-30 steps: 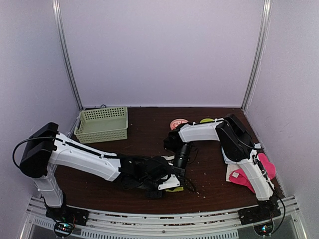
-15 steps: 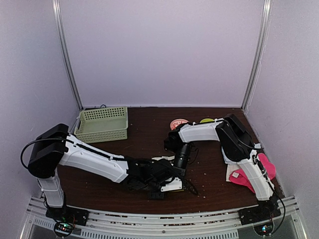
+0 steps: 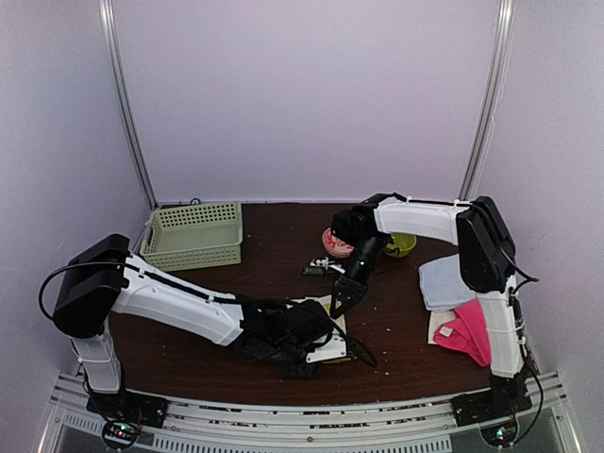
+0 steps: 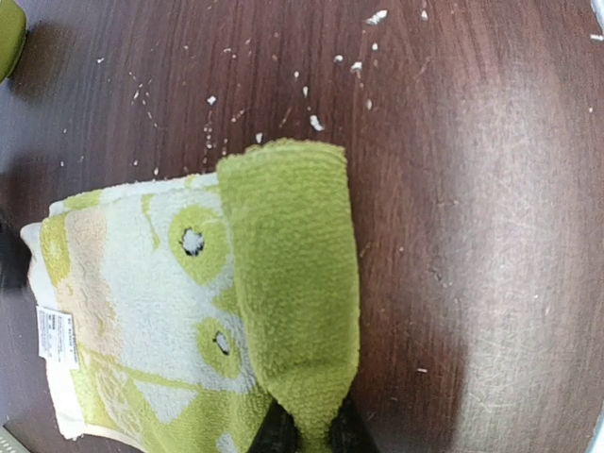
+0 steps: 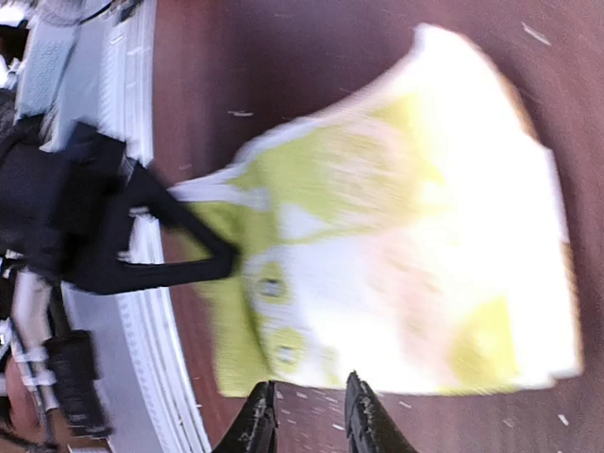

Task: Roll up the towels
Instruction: Roll the towel at the center of the board.

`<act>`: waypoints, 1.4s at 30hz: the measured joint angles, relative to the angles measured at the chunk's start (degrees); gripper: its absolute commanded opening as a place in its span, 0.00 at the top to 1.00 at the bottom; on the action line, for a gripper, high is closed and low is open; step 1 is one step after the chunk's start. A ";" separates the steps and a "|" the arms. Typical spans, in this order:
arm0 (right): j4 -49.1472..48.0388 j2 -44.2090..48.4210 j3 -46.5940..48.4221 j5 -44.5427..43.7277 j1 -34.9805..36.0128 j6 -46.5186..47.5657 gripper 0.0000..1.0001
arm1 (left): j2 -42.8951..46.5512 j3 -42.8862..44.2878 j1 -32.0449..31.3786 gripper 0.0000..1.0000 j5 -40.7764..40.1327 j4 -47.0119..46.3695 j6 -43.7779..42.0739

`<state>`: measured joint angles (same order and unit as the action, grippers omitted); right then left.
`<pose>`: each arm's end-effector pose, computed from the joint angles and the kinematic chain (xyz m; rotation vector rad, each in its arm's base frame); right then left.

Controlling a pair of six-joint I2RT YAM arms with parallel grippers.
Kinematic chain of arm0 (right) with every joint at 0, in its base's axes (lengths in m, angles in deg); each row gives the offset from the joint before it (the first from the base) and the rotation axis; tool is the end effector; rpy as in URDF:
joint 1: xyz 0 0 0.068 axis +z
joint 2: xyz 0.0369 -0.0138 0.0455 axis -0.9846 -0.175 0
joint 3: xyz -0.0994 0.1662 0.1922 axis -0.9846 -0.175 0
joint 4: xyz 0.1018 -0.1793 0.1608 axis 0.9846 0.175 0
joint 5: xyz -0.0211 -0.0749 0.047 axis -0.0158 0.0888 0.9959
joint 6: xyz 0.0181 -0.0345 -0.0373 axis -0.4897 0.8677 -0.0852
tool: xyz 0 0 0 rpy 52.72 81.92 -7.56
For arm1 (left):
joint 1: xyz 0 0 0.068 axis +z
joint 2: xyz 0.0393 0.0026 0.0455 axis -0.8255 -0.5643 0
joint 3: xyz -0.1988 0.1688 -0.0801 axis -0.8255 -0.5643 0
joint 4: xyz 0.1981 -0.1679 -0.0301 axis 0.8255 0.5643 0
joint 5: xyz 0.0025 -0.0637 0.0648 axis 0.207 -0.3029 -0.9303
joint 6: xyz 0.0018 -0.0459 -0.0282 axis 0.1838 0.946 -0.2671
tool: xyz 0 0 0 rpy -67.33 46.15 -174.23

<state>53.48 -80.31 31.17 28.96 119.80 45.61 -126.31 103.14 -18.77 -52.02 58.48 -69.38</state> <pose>0.3015 0.2866 0.1856 1.6518 -2.1923 -1.2247 0.1064 -0.3618 0.1428 1.7610 1.9295 -0.1859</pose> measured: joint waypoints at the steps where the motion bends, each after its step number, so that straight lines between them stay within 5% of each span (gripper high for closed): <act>1: -1.81 0.42 -0.96 -1.11 -0.98 -1.46 0.79 | 0.00 0.11 0.00 0.94 0.26 0.13 0.33; 20: -11.85 -1.79 -3.10 -12.07 1.40 -11.15 0.75 | -2.51 6.16 0.00 0.96 4.74 6.88 6.58; 30: -11.23 16.94 -2.38 -14.21 -8.15 -11.26 0.72 | -2.25 4.15 0.61 1.00 6.10 4.24 14.82; 42: -14.34 43.93 -7.04 -9.14 -7.08 -3.13 0.46 | -3.69 -1.66 15.34 0.96 39.39 -7.15 25.90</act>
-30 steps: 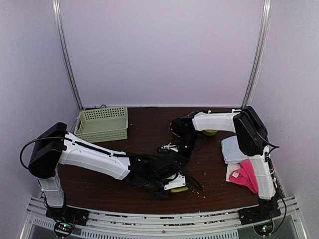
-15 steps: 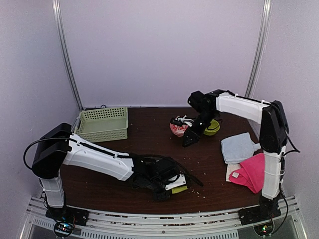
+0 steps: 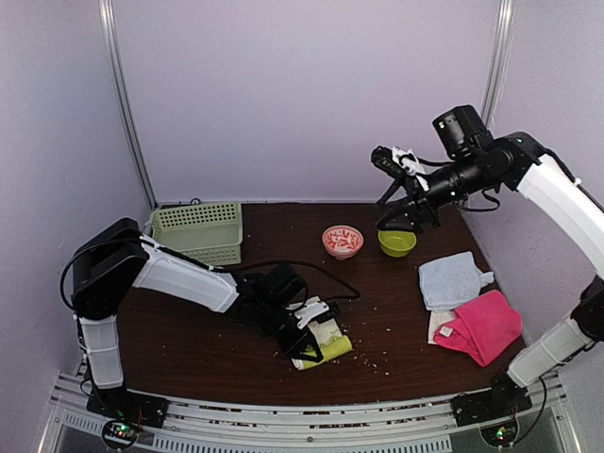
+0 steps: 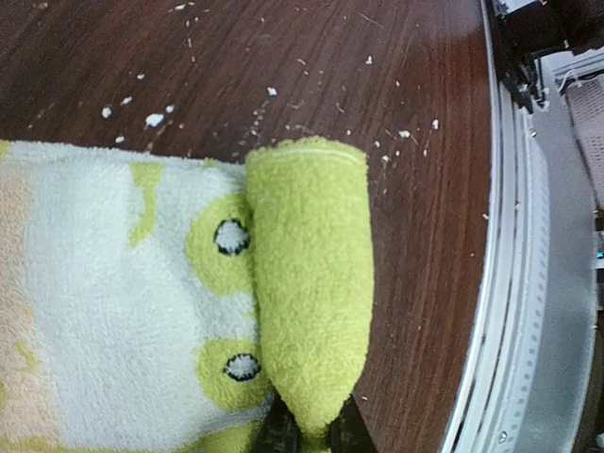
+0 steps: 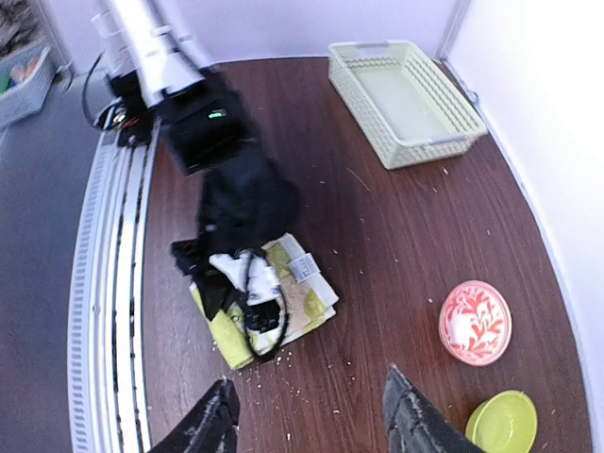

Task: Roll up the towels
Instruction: Roll the towel at the center of the board.

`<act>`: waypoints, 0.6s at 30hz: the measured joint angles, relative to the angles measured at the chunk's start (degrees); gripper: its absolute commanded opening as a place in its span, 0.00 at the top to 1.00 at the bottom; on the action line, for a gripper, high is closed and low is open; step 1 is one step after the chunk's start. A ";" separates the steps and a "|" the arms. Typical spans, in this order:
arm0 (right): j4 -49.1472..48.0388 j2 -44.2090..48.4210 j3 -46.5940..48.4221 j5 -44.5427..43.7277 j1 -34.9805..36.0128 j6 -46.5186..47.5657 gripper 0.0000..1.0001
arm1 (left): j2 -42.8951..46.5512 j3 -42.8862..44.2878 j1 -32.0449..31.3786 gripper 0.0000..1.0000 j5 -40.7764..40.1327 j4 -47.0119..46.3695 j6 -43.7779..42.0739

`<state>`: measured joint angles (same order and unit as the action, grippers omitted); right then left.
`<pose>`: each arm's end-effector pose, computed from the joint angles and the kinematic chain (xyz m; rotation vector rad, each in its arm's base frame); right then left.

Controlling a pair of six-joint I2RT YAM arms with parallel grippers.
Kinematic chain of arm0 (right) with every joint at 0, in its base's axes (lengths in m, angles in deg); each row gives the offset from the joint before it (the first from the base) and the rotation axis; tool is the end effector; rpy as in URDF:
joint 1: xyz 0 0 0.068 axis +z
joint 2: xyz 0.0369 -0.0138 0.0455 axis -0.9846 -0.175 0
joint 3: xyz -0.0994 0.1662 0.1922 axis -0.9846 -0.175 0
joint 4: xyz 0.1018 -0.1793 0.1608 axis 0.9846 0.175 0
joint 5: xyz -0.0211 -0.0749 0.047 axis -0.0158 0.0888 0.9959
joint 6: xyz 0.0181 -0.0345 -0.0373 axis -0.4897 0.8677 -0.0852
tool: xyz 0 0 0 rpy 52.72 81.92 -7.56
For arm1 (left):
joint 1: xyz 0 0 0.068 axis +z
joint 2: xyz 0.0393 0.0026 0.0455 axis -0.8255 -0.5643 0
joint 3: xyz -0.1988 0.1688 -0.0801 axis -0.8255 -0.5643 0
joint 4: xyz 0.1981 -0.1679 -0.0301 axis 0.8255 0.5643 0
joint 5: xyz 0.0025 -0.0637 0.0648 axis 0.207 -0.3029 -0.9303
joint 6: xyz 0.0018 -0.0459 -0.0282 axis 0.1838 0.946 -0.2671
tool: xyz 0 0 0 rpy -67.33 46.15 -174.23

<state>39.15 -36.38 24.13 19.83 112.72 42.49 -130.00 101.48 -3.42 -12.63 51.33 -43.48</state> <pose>0.2253 0.1721 0.4181 -1.5177 1.7041 0.7904 0.1802 -0.3361 0.1227 1.2933 2.4976 -1.0895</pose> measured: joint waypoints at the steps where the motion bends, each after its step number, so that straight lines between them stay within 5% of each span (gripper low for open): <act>1: 0.37 1.95 -1.46 0.59 1.01 1.99 0.47 | -0.96 0.11 0.98 0.96 2.97 -0.52 0.72; 9: 1.11 0.17 -16.52 -4.59 21.20 12.92 0.57 | -6.73 3.39 3.85 0.96 15.63 -1.92 3.37; 18: -19.45 -6.45 -39.58 -27.45 31.74 11.47 0.52 | -7.19 2.64 4.39 0.95 17.75 -3.78 4.33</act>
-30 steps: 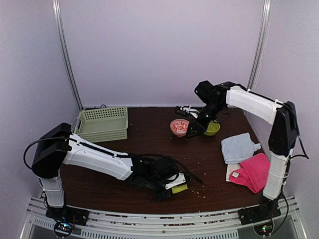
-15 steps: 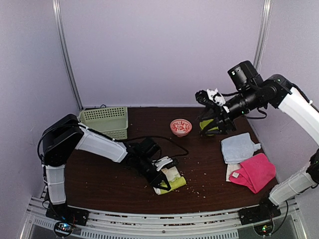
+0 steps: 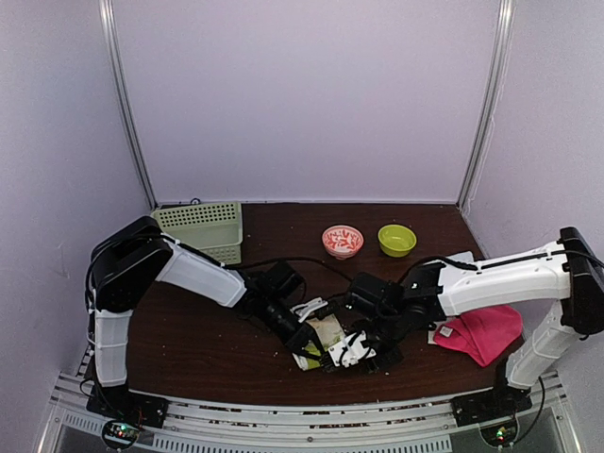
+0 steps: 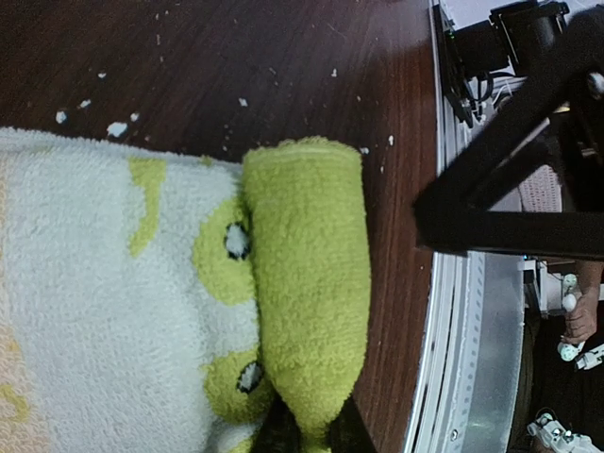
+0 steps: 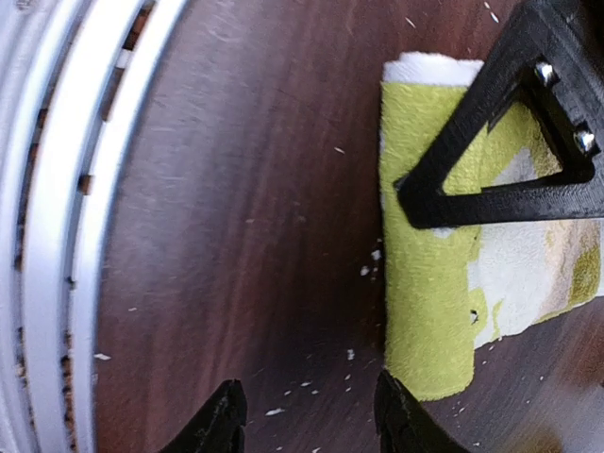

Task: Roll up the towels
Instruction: Roll the towel at the center of the board.

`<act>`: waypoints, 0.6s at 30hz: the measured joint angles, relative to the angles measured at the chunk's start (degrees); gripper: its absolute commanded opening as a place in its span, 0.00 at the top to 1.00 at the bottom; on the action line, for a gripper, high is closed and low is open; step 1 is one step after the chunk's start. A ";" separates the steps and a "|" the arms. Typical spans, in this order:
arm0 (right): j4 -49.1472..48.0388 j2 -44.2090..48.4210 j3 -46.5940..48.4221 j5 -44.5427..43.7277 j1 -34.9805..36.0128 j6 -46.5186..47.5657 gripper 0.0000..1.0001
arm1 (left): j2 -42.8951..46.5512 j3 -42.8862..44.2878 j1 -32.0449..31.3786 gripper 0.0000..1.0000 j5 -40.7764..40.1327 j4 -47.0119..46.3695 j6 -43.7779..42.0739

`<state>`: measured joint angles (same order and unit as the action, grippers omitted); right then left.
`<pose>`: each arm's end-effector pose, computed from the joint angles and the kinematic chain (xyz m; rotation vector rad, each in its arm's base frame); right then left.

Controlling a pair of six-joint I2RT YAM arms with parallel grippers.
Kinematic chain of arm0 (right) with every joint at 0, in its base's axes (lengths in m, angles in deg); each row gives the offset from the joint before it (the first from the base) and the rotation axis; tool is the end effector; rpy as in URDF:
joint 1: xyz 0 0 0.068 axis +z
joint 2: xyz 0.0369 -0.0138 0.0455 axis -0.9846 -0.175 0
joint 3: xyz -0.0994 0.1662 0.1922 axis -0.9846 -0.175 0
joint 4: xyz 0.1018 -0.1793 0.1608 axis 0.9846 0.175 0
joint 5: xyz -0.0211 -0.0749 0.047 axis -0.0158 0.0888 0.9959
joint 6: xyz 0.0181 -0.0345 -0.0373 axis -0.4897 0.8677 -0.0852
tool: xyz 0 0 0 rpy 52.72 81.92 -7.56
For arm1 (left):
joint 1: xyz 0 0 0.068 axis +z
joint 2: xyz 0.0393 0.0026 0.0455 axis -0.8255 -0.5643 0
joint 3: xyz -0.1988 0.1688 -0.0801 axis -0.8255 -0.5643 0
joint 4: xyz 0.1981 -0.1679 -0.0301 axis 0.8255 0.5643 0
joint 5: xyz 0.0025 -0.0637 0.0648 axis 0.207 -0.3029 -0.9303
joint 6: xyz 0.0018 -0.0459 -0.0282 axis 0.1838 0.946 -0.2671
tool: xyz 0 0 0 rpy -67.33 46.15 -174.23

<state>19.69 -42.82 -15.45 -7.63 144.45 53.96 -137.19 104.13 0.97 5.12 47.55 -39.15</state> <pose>0.1177 0.2641 0.1928 -2.3703 1.5958 0.3581 0.2059 -0.3366 0.0976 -1.1778 -2.4523 1.4200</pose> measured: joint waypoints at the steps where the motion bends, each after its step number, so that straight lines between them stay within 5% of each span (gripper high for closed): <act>1: -2.27 -1.09 -0.72 -1.79 0.11 0.02 0.52 | 0.00 -0.04 0.02 0.95 0.00 -0.02 0.00; 18: -14.71 -7.26 -0.98 -10.67 2.34 -0.44 0.55 | -0.22 -0.09 0.20 0.94 0.50 0.00 -0.50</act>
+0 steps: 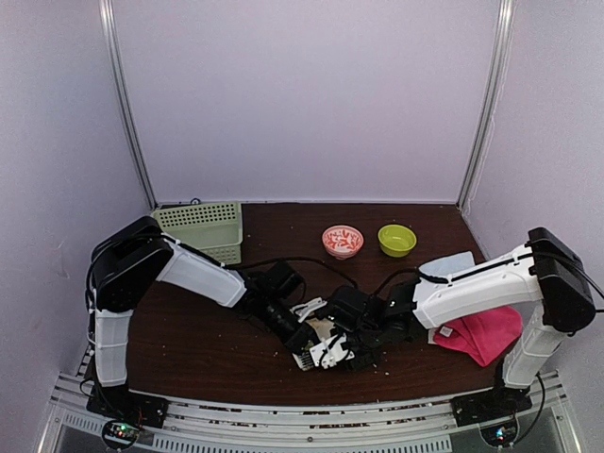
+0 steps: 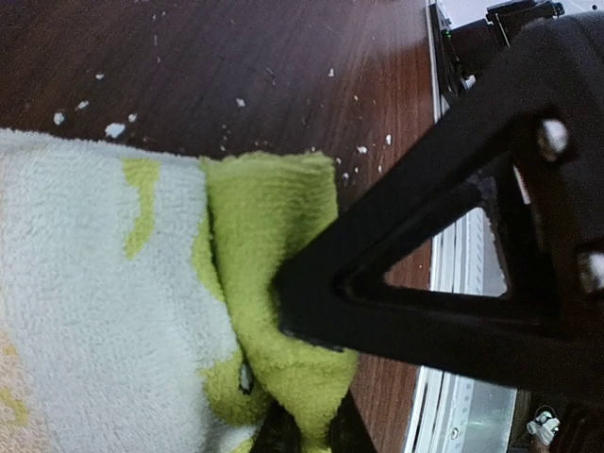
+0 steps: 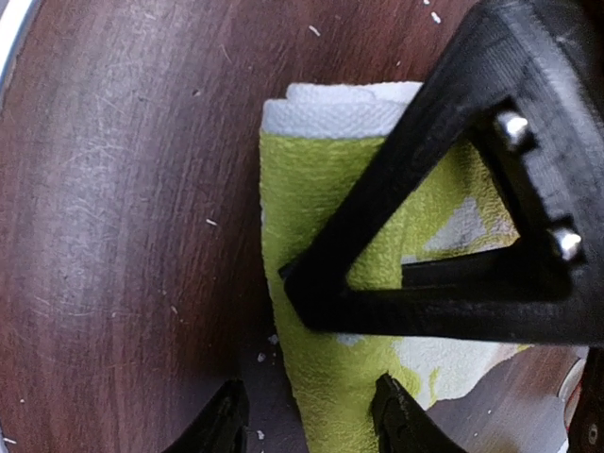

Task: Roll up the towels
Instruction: Roll the towel at the center of the board.

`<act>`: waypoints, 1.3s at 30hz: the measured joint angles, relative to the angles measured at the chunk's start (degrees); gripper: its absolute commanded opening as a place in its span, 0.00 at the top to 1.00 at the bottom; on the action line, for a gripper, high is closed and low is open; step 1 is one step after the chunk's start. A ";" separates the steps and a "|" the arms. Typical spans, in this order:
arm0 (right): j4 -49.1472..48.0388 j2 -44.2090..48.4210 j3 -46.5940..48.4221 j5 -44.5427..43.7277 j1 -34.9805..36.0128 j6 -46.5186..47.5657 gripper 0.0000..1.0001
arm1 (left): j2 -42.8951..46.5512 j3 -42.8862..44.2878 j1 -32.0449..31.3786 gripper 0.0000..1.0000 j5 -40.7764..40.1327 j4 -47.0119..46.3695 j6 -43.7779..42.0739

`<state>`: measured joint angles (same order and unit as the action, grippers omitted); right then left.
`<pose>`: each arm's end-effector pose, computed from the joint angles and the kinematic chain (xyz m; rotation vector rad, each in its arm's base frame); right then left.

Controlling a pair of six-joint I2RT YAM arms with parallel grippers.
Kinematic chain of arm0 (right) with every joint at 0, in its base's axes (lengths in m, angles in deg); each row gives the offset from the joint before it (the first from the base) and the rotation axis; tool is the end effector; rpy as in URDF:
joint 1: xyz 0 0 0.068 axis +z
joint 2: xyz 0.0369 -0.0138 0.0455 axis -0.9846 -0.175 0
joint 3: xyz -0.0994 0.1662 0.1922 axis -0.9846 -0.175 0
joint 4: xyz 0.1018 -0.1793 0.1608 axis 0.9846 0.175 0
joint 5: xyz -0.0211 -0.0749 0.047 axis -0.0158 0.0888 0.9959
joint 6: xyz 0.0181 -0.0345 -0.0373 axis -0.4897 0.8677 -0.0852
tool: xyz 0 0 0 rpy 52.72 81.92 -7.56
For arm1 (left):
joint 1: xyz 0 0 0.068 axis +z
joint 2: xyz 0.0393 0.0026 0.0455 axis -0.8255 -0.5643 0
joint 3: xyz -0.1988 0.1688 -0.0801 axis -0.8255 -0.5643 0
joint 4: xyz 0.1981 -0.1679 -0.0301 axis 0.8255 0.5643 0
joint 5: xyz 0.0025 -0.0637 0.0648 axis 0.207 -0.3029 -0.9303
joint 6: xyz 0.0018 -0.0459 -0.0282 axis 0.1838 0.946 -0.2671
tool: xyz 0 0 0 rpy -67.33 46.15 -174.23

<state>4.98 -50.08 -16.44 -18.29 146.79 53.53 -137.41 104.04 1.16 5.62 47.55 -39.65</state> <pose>0.1251 0.2948 0.1611 -2.2742 1.5210 0.1303 0.2065 -0.3356 0.0960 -1.1819 -2.4430 1.4241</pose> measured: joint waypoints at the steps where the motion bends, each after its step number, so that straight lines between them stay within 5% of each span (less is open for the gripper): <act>1: -0.48 -0.83 0.00 -0.26 0.00 0.17 0.58 | 0.00 0.00 0.00 0.94 0.00 0.02 -0.02; 5: -1.68 -2.91 0.66 -1.25 0.02 0.98 0.79 | 0.00 0.00 0.00 0.83 -0.02 0.20 -0.28; 9: -0.87 -4.24 2.51 -1.49 -0.09 1.79 0.90 | 0.90 -0.24 0.00 0.68 -0.42 1.18 -2.12; 14: 5.49 -5.22 6.49 2.95 -0.11 2.54 0.93 | 8.09 -3.69 -0.26 0.51 -9.81 5.81 -4.37; 28: 38.05 -24.13 33.20 26.14 -8.04 1.99 0.94 | 38.45 -7.96 2.82 0.47 -50.64 16.00 -2.16; 34: 50.64 -34.75 46.05 35.06 -13.68 0.70 0.93 | 49.75 -7.85 -7.56 0.43 -58.73 14.43 -7.34; 39: 57.86 -40.70 53.07 38.60 -15.39 -1.29 0.92 | 41.16 0.79 -19.30 0.44 -59.17 17.68 -13.18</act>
<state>62.84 -90.78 36.63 20.31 131.40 52.24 -96.26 104.83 -18.13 -53.55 65.23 -52.83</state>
